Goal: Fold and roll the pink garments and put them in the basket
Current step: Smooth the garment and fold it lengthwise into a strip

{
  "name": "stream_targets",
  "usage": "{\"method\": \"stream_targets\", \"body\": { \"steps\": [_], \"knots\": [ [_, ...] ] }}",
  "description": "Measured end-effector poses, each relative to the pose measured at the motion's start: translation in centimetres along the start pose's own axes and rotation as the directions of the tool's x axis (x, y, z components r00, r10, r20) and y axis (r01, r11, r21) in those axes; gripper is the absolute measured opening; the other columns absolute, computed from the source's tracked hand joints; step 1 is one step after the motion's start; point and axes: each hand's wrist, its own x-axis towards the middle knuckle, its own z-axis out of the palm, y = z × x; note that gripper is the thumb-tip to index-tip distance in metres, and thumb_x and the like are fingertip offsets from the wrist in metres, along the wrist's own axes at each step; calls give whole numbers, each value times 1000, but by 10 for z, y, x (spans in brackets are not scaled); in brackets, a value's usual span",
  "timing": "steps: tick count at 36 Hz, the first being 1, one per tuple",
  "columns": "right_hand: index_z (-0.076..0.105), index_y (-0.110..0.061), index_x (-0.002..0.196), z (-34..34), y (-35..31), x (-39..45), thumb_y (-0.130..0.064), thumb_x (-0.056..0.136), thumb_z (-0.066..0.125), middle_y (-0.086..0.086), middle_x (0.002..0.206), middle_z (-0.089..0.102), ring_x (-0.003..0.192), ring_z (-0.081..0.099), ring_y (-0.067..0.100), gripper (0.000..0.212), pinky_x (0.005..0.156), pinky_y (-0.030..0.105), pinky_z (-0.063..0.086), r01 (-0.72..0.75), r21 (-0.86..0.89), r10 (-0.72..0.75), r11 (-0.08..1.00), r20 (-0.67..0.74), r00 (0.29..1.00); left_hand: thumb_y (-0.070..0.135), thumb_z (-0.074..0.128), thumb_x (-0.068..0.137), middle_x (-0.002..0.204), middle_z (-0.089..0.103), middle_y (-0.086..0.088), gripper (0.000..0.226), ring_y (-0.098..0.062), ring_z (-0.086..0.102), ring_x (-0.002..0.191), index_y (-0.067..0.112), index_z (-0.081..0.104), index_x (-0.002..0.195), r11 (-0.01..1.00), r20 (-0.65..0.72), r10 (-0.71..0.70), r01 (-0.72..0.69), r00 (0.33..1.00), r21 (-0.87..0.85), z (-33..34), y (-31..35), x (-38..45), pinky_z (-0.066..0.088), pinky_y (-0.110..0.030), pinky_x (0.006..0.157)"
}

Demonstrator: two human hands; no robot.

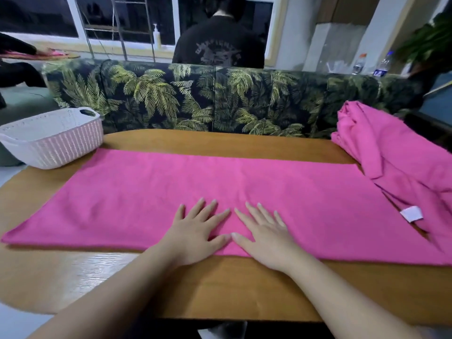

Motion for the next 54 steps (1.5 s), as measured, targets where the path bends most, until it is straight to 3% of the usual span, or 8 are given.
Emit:
{"method": "stream_targets", "body": {
  "steps": [7, 20, 28, 32, 36, 44, 51, 54],
  "knots": [
    [-2, -44, 151, 0, 22, -41, -78, 59, -13, -14, 159, -12, 146, -18, 12, 99, 117, 40, -13, -30, -11, 30, 999, 5, 1000, 89, -31, 43, 159, -12, 12, 94, -18, -15, 147, 62, -19, 132, 997, 12, 40, -40, 999, 63, 2, -2, -7, -3, -52, 117],
    [-5, -34, 153, -15, 133, -88, -69, 92, 16, -5, 161, -12, 148, -13, 19, 74, 118, 42, -6, -479, 31, 480, 877, -41, 877, 94, -26, 37, 156, -12, 23, 98, -10, -16, 146, 67, -10, 130, 999, 67, 18, -20, 998, 27, -4, -11, -7, -4, -47, 118],
    [4, -14, 155, -24, 150, -83, -60, 97, 24, 9, 162, -3, 148, -4, 27, 77, 119, 45, -1, -649, 79, 653, 757, -61, 755, 77, 18, 53, 140, 37, 8, 69, -18, 29, 135, 50, 48, 108, 987, -76, -81, 70, 994, -145, -16, 10, 13, 20, -49, 112],
    [12, -23, 154, -32, 118, -49, -52, 98, 35, 4, 162, 2, 149, -4, 25, 67, 118, 46, 0, -450, 117, 463, 885, -137, 876, 65, 39, 85, 141, 39, 1, 40, -23, 35, 132, 36, 55, 107, 992, -154, -112, 101, 982, -77, -20, 34, 54, 25, -45, 111],
    [16, -33, 152, -30, 96, -12, -49, 99, 35, -3, 162, 5, 149, -6, 19, 59, 118, 47, -2, -223, 113, 240, 968, -183, 953, 62, 33, 94, 160, 11, 2, 60, -25, 3, 148, 39, 21, 148, 993, -43, -102, 100, 994, -62, -11, 52, 88, 5, -58, 115],
    [12, -39, 152, -30, 155, 17, -56, 99, 22, -7, 162, 4, 149, -2, 14, 56, 118, 44, -2, -309, 55, 313, 950, -126, 941, 82, -9, 53, 161, -3, 13, 95, -25, -4, 148, 58, 3, 144, 994, 14, -106, 105, 994, 38, -4, 40, 113, 3, -59, 113],
    [10, -33, 153, -36, 218, -13, -52, 101, 21, -5, 162, 4, 149, 0, 14, 57, 119, 40, -2, -437, 40, 438, 898, -145, 887, 77, 3, 81, 162, -7, 6, 73, -27, -6, 148, 48, -3, 148, 986, 56, -134, 128, 989, 105, -7, 44, 114, 4, -59, 114],
    [11, -27, 154, -33, 232, -34, -49, 102, 24, -5, 162, 4, 148, -1, 13, 58, 119, 40, -1, -449, 29, 448, 893, -148, 882, 90, -15, 51, 161, -10, 6, 110, -22, -11, 148, 43, -4, 150, 997, 102, 23, -30, 994, 68, -4, 68, 99, 0, -56, 115]
  ]
}}
